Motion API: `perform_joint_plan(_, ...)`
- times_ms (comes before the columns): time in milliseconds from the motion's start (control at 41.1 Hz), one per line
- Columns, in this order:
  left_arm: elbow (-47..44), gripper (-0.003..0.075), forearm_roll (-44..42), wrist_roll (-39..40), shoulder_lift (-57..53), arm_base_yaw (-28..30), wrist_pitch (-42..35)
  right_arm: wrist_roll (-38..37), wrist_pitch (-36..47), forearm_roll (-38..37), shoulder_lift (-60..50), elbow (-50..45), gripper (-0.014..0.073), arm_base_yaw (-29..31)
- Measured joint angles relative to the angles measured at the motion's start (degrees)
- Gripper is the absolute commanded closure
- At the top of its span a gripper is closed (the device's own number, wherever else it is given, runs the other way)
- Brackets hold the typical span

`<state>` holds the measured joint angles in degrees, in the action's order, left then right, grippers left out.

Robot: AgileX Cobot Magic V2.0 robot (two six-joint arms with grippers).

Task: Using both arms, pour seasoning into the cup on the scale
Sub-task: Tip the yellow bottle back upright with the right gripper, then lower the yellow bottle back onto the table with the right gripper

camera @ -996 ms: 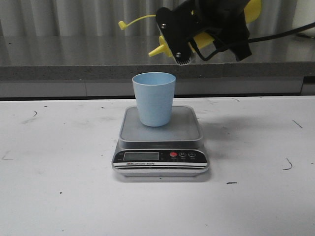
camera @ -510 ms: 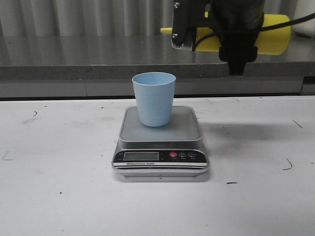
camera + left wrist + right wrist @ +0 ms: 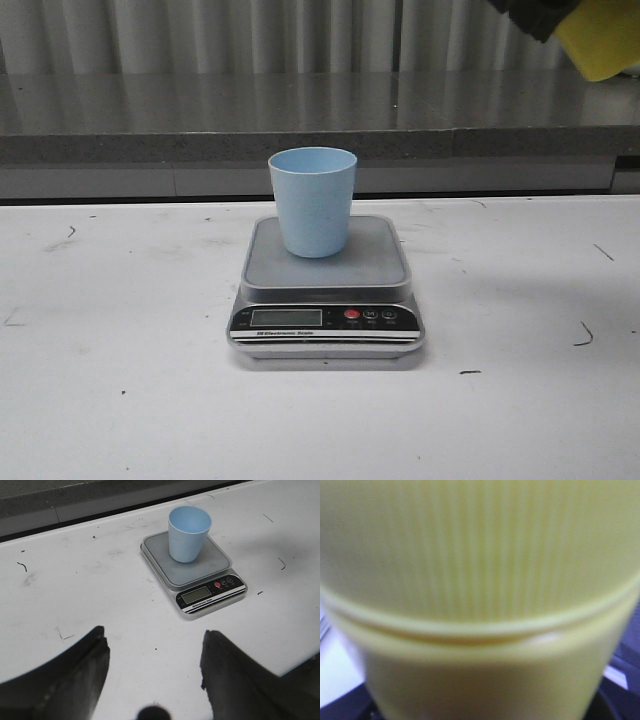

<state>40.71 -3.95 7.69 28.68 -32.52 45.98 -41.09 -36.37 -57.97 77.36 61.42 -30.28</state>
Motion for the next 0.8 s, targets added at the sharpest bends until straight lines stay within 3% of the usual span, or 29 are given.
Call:
perform_joint_plan(243, 0.00, 0.0314, 0.00, 0.00, 0.00, 0.00, 0.00, -16.85, 22.52, -14.34, -3.96, -13.02, 0.0256, 10.75)
perform_joint_plan(389, 0.00, 0.0314, 0.00, 0.00, 0.00, 0.00, 0.00, -23.19, 31.66, -21.00, -3.00, -16.63, 0.0256, 17.15)
perform_joint_plan(632, 0.00, 0.0314, 0.00, 0.00, 0.00, 0.00, 0.00, -24.60, 45.31, -22.73, 4.09, -16.90, 0.0256, 24.85)
perform_joint_plan(802, 0.00, 0.0314, 0.00, 0.00, 0.00, 0.00, 0.00, -19.53, 51.70, -21.18, 9.08, -16.78, 0.0256, 26.67)
